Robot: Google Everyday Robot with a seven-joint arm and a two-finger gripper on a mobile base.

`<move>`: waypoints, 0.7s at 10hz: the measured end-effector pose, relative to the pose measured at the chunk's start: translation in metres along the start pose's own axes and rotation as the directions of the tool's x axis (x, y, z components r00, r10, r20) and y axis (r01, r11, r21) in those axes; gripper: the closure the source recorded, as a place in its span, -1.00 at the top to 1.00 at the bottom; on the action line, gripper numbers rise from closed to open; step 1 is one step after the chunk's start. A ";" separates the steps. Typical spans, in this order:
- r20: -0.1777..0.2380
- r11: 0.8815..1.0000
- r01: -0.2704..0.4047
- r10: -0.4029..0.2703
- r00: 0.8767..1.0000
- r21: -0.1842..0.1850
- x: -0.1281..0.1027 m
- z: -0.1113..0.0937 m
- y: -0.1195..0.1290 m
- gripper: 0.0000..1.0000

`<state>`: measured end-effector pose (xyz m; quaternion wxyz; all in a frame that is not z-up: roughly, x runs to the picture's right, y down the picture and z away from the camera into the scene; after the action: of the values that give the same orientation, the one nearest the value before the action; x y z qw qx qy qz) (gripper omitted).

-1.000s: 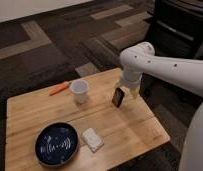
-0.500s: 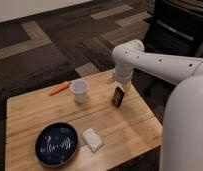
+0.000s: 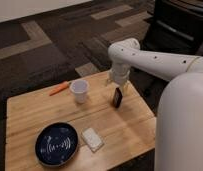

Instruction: Place the eraser in the ceramic cup

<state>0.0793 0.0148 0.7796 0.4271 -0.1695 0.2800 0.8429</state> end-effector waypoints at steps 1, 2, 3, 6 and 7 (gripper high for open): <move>-0.002 1.000 0.007 -0.007 1.000 0.007 0.002 0.001 0.000 0.30; -0.003 1.000 0.019 -0.018 1.000 0.014 0.003 0.001 -0.003 0.30; -0.002 0.999 0.034 -0.034 0.999 0.018 0.004 0.001 -0.004 0.30; 0.005 0.995 0.096 -0.096 0.995 0.033 0.003 0.002 -0.015 0.30; 0.001 0.991 0.128 -0.128 0.992 0.039 0.003 0.002 -0.019 0.30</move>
<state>0.0933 0.0272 0.7739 0.4840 -0.1770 0.2842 0.8085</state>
